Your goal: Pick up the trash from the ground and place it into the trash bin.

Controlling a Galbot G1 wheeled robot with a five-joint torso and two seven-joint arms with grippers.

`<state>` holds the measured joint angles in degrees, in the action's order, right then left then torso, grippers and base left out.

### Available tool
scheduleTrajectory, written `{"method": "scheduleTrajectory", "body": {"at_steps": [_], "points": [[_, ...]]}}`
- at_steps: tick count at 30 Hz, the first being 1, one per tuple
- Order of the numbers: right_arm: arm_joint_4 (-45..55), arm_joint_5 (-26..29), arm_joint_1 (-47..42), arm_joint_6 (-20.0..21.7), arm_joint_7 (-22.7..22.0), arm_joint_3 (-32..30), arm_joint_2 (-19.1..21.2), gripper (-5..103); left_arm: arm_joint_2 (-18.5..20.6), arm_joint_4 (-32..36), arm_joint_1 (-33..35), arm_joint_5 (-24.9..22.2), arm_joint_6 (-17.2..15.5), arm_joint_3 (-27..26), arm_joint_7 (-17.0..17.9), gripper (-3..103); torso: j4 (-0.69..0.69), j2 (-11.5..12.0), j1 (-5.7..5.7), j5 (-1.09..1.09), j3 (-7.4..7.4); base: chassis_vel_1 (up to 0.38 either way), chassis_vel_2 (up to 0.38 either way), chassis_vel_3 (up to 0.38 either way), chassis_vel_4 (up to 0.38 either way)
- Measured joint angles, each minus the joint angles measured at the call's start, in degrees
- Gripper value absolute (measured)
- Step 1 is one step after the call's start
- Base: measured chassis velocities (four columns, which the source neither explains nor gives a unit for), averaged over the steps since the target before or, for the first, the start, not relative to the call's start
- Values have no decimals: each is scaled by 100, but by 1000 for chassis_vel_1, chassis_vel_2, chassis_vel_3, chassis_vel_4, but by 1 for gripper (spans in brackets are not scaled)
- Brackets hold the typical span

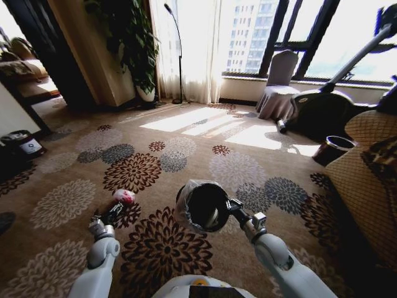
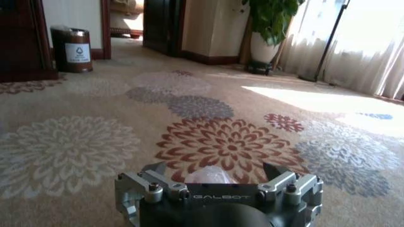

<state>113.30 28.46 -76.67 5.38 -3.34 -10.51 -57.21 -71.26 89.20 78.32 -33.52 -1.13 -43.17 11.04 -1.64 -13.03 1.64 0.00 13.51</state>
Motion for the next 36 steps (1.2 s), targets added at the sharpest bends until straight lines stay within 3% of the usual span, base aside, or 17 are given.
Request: {"method": "scheduleTrajectory", "body": {"at_steps": [3,7,13,17,26,30,36], "points": [[4,44,-11,-10,-45,5,0,1,217,-599,-331,-164,-165,298,-413,100,2,0,0,-1,-1,285,289,-306,-278],[26,56,-77,-25,-51,-17,30,1,340,-1225,-757,-189,-409,661,-613,100,-2,0,0,4,0,204,203,-210,-201],[-35,112,102,-38,-53,102,127,1,327,-1874,-1309,-308,-528,859,-711,100,3,0,0,-6,0,26,8,-3,-23],[-52,153,170,-35,-42,160,176,1,320,-2306,-1747,-297,-586,973,-780,100,6,0,0,-1,0,-43,-58,42,41],[-92,237,325,5,-17,293,284,1,348,-3771,-2629,-216,-546,1057,-929,100,-2,0,0,-1,0,0,0,0,0],[-83,237,276,6,-17,265,299,1,297,-4184,-2902,-216,-500,1072,-1059,100,3,0,0,-1,0,0,0,0,0],[-19,237,194,-16,11,230,306,1,243,-4875,-3264,-5,-172,1110,-1585,83,1,0,0,0,0,0,0,0,0]]}}
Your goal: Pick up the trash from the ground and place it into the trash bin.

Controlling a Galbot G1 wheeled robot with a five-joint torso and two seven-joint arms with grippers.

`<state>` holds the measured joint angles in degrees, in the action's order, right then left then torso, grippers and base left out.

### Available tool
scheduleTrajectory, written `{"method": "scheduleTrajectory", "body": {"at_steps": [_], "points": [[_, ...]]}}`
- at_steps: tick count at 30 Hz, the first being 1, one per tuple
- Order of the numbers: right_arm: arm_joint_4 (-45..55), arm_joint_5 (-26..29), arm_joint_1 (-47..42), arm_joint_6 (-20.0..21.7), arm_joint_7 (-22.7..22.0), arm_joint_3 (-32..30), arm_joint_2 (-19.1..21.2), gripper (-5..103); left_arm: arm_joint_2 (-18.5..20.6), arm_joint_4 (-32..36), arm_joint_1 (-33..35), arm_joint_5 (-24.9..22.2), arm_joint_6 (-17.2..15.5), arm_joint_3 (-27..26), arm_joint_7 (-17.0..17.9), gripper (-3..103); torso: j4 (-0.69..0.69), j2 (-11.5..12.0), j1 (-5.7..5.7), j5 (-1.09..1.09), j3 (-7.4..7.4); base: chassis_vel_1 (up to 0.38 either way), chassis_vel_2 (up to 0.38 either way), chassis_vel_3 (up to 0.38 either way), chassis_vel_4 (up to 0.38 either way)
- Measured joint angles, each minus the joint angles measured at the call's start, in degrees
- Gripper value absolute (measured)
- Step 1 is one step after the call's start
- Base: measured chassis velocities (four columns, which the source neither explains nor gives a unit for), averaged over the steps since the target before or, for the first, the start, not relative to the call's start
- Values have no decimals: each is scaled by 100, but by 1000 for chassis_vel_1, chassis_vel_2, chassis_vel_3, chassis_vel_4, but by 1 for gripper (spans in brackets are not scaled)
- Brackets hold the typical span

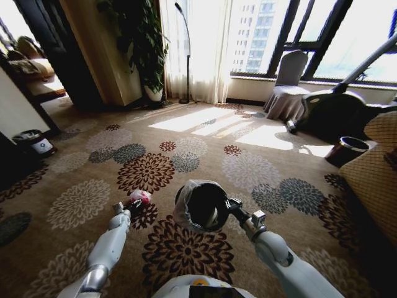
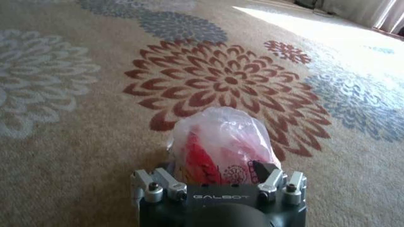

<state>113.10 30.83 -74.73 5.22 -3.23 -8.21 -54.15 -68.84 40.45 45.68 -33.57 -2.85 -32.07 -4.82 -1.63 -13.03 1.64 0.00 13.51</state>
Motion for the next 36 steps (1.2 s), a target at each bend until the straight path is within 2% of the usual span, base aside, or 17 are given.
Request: {"method": "scheduleTrajectory", "body": {"at_steps": [1,2,3,5,6,8,10,13,14,16,22,23,27,31,33,35,36], "points": [[10,1,-18,-9,13,-16,8,1,0,-135,-79,25,25,3,-76,83,0,0,0,-1,0,0,0,0,0],[18,2,-40,-34,24,-37,20,1,0,-302,-180,20,19,5,-173,72,0,0,0,0,0,0,0,0,0],[18,2,-40,-34,24,-37,20,1,0,-302,-180,20,19,5,-173,72,0,0,0,0,0,0,0,0,0],[38,7,-96,-73,51,-72,47,1,-56,-754,-498,57,-8,-2,-329,60,1,0,0,-2,-1,0,0,0,0],[38,7,-96,-73,51,-72,47,1,-56,-754,-498,57,-8,-2,-329,60,1,0,0,-2,-1,0,0,0,0],[63,10,-136,-92,62,-90,48,1,-135,-884,-608,57,-22,-11,-375,50,2,0,0,-1,-1,0,0,0,0],[69,11,-147,-97,64,-98,48,1,-154,-887,-618,42,-28,-12,-385,50,2,0,0,-1,0,0,0,0,0],[76,16,-177,-122,81,-131,58,1,-231,-885,-635,-26,-44,-22,-402,34,1,0,0,-1,0,0,0,0,0],[76,16,-177,-122,81,-131,58,1,-231,-885,-635,-26,-44,-22,-402,34,1,0,0,-1,0,0,0,0,0],[76,39,-178,-132,82,-152,62,1,-265,-770,-556,-158,-62,-33,-434,23,2,0,-1,-1,-1,0,0,0,0],[61,73,-146,-136,82,-156,70,1,-207,-126,-129,-489,-198,-40,-484,3,1,0,-1,1,-1,0,0,0,0],[61,73,-146,-136,82,-156,70,1,-207,-126,-129,-489,-198,-40,-484,3,1,0,-1,1,-1,0,0,0,0],[-1,104,-24,-153,74,-113,45,1,-16,934,574,-879,-236,-128,-568,0,0,0,-1,0,0,0,0,0,0],[-37,104,34,-153,55,-76,23,1,65,1254,781,-922,-147,-198,-627,0,0,0,-1,0,-1,0,0,0,0],[-90,104,135,-122,18,-20,-1,1,139,1600,972,-993,41,-285,-737,0,1,0,-1,1,-1,0,0,0,0],[-319,132,450,44,-58,134,-57,1,229,2412,1389,-1264,297,-416,-997,0,2,0,-1,-2,-1,0,0,0,0],[-319,132,450,44,-58,134,-57,1,229,2412,1389,-1264,297,-416,-997,0,2,0,-1,-2,-1,0,0,0,0]]}}
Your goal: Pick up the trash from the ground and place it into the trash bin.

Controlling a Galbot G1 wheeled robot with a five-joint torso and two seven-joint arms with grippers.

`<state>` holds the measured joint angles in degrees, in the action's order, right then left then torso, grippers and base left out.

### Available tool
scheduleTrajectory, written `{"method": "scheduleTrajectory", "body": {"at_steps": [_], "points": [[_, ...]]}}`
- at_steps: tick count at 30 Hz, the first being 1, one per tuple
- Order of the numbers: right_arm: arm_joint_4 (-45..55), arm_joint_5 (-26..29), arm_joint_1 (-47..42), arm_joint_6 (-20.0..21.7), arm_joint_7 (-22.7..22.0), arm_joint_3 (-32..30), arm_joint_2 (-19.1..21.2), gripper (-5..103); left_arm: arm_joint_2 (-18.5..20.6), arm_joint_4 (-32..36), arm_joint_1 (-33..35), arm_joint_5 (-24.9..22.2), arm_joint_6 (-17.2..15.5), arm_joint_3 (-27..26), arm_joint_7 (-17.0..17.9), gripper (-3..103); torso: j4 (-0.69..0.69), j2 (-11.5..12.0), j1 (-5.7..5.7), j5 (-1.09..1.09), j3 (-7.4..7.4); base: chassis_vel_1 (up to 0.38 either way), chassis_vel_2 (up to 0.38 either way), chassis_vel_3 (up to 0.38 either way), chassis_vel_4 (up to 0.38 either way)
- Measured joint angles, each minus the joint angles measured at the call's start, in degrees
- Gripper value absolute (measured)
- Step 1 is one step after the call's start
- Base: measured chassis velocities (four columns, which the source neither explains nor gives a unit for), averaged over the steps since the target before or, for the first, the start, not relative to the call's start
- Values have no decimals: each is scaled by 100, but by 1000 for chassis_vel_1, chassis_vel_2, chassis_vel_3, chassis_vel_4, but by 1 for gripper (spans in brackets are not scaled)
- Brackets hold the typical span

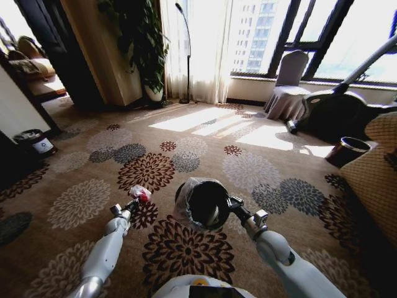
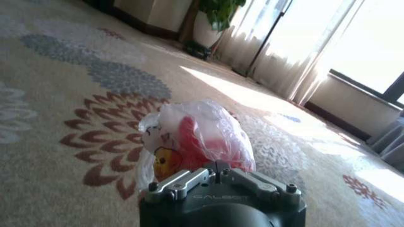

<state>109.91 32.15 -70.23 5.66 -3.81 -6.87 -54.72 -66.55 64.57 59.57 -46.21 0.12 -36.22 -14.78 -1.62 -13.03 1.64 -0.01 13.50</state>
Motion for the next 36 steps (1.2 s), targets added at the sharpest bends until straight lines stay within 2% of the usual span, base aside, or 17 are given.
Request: {"method": "scheduleTrajectory", "body": {"at_steps": [4,5,6,7,8,9,12,13,16,17,20,24,28,29,32,33,36], "points": [[-373,72,337,271,-81,51,-65,1,115,1225,546,-464,171,-60,-381,0,-3,0,0,1,0,0,0,0,0],[-373,72,337,271,-81,51,-65,1,115,1225,546,-464,171,-60,-381,0,-3,0,0,1,0,0,0,0,0],[-474,73,401,322,-85,53,-70,1,146,1562,665,-601,176,-59,-486,0,-4,0,0,1,0,0,0,0,0],[-732,65,582,424,-95,87,-68,1,234,2417,965,-1003,168,-84,-753,0,4,0,0,1,0,0,0,0,0],[-938,59,773,476,-89,199,-58,1,276,3060,1240,-1304,143,-190,-927,0,5,0,0,1,0,0,0,0,0],[-938,59,773,476,-89,199,-58,1,276,3060,1240,-1304,143,-190,-927,0,5,0,0,1,0,0,0,0,0],[-1431,57,1284,528,-50,670,-76,1,308,4506,1793,-1970,-11,-360,-1199,0,-2,0,0,-1,0,0,0,0,0],[-1431,57,1284,528,-50,670,-76,1,308,4506,1793,-1970,-11,-360,-1199,0,-2,0,0,-1,0,0,0,0,0],[-1707,56,1634,541,-25,1103,-172,1,227,5467,2121,-2236,-201,-167,-1241,0,-3,0,0,1,0,0,0,0,0],[-1707,56,1634,541,-25,1103,-172,1,227,5467,2121,-2236,-201,-167,-1241,0,-3,0,0,1,0,0,0,0,0],[-1722,93,1832,570,-26,1253,-210,1,125,5855,2277,-2032,-333,238,-1160,0,-1,0,0,0,0,0,0,0,0],[-1714,126,1885,572,-25,1277,-183,1,120,5853,2357,-1830,-358,500,-1147,0,-2,0,0,0,0,0,0,0,0],[-1605,178,1893,587,-7,1264,-98,1,183,5431,2433,-558,-96,915,-1303,0,0,0,0,1,0,0,0,0,0],[-1605,178,1893,587,-7,1264,-98,1,183,5431,2433,-558,-96,915,-1303,0,0,0,0,1,0,0,0,0,0],[-1525,200,1866,596,0,1242,-65,1,315,5150,2336,447,162,1121,-1371,0,0,0,0,1,0,0,0,0,0],[-1525,200,1866,596,0,1242,-65,1,315,5150,2336,447,162,1121,-1371,0,0,0,0,1,0,0,0,0,0],[-1408,227,1836,636,9,1233,-43,1,407,4898,2256,1173,360,1301,-1388,0,0,0,0,1,0,0,0,0,0]]}}
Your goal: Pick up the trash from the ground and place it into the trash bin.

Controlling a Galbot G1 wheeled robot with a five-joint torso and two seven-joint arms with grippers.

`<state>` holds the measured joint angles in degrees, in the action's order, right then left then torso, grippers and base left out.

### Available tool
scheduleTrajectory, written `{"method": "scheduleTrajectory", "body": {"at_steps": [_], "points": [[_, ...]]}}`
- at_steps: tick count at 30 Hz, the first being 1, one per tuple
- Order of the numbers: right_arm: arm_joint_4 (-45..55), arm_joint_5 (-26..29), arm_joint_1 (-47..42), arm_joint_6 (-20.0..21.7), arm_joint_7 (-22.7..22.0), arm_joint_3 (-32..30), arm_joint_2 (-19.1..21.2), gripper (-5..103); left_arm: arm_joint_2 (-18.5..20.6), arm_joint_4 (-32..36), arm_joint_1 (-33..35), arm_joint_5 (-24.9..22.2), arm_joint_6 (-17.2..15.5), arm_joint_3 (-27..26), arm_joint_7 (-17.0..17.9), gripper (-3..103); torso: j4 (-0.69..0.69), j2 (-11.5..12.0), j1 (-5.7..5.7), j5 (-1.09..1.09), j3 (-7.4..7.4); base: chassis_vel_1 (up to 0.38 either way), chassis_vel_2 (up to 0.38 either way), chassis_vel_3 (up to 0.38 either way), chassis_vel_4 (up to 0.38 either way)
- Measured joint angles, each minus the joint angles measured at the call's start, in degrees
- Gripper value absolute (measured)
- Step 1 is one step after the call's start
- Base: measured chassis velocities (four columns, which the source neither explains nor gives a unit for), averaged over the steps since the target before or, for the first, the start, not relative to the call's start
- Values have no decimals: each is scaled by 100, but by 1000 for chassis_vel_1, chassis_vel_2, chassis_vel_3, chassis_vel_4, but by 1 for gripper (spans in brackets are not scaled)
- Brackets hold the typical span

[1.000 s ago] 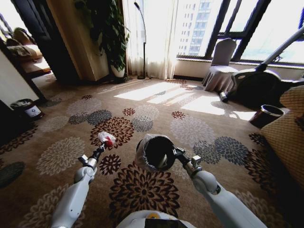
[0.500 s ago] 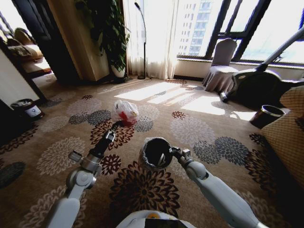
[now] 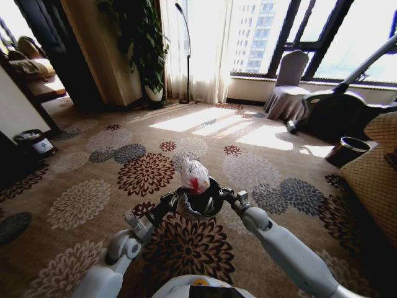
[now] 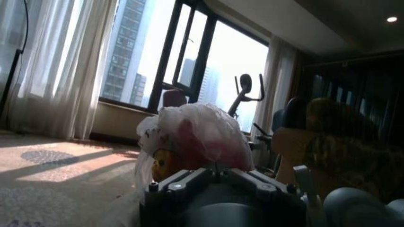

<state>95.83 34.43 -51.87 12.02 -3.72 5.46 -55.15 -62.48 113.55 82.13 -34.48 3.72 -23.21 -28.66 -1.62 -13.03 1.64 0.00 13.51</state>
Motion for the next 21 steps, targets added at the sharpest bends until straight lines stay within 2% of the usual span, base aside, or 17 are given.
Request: {"method": "scheduleTrajectory", "body": {"at_steps": [2,5,8,11,14,15,17,18,19,20,21], "points": [[22,2,-5,7,2,0,3,1,10,-38,-5,92,27,32,1,0,0,0,0,0,0,0,0,0,0],[98,2,-16,35,5,11,18,1,70,-259,0,614,155,164,19,0,0,0,0,1,0,0,0,0,0],[112,-40,-15,36,17,30,28,1,182,-294,71,744,165,302,36,0,0,0,0,0,0,0,0,0,0],[120,-76,-15,36,31,47,27,1,250,-273,131,716,64,433,201,0,0,0,0,0,0,0,0,0,0],[223,-180,-58,6,72,49,36,1,250,-62,191,213,-505,664,1077,0,-1,0,0,1,0,0,0,0,0],[223,-180,-58,6,72,49,36,1,250,-62,191,213,-505,664,1077,0,-1,0,0,1,0,0,0,0,0],[275,-263,-111,-66,109,49,53,1,226,151,195,-411,-1013,773,1764,0,-1,0,0,0,0,0,0,0,0],[288,-274,-126,-84,116,49,59,1,215,220,189,-648,-1183,799,1977,0,-1,0,0,0,0,0,0,0,0],[288,-274,-126,-84,116,49,59,1,215,220,189,-648,-1183,799,1977,0,-1,0,0,0,0,0,0,0,0],[332,-296,-173,-146,143,49,71,1,168,384,136,-1269,-1525,866,2542,0,-1,0,0,0,0,0,0,0,0],[363,-323,-199,-172,167,47,81,1,129,483,88,-1650,-1659,895,2893,0,0,0,0,0,0,0,0,0,0]]}}
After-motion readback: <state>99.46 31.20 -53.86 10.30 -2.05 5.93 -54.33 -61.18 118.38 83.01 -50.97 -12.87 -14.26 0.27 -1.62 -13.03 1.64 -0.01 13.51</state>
